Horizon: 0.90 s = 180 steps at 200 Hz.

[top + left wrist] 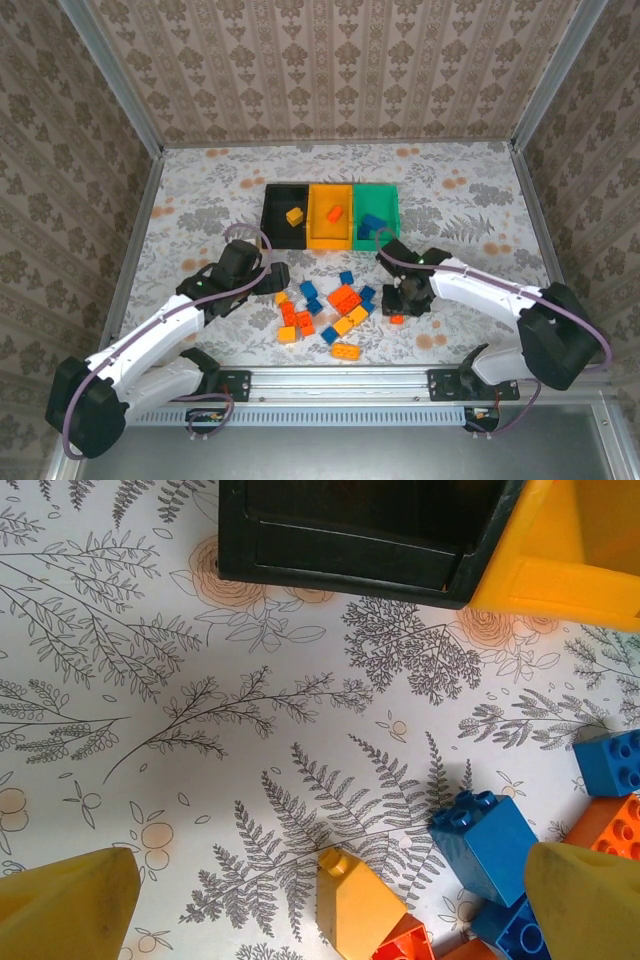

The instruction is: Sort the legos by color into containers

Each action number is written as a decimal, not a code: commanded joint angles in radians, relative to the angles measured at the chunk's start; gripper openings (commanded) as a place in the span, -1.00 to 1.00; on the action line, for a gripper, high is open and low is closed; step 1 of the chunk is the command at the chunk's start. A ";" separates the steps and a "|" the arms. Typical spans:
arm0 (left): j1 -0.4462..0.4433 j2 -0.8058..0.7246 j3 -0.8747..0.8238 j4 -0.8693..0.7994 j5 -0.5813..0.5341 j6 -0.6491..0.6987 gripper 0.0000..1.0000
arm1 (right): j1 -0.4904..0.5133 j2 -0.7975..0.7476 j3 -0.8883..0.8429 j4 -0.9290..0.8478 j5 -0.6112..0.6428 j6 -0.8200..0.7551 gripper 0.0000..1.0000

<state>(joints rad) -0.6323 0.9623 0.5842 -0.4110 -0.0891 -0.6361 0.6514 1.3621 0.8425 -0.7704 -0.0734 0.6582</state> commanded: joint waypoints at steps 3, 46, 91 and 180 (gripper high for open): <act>0.009 0.004 0.037 0.003 0.031 0.008 1.00 | -0.007 0.006 0.177 0.064 0.076 -0.092 -0.33; 0.009 0.013 0.057 -0.057 0.031 0.015 1.00 | -0.024 0.290 0.497 0.192 0.143 -0.139 -0.30; 0.009 0.020 0.081 -0.113 0.030 0.027 0.99 | -0.042 0.602 0.837 0.161 0.260 -0.170 -0.26; -0.043 0.157 0.072 -0.091 0.084 0.078 0.85 | -0.054 0.731 1.009 0.157 0.239 -0.178 0.52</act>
<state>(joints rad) -0.6464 1.0763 0.6449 -0.5037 -0.0341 -0.5880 0.5941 2.1288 1.8469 -0.6109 0.1761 0.4808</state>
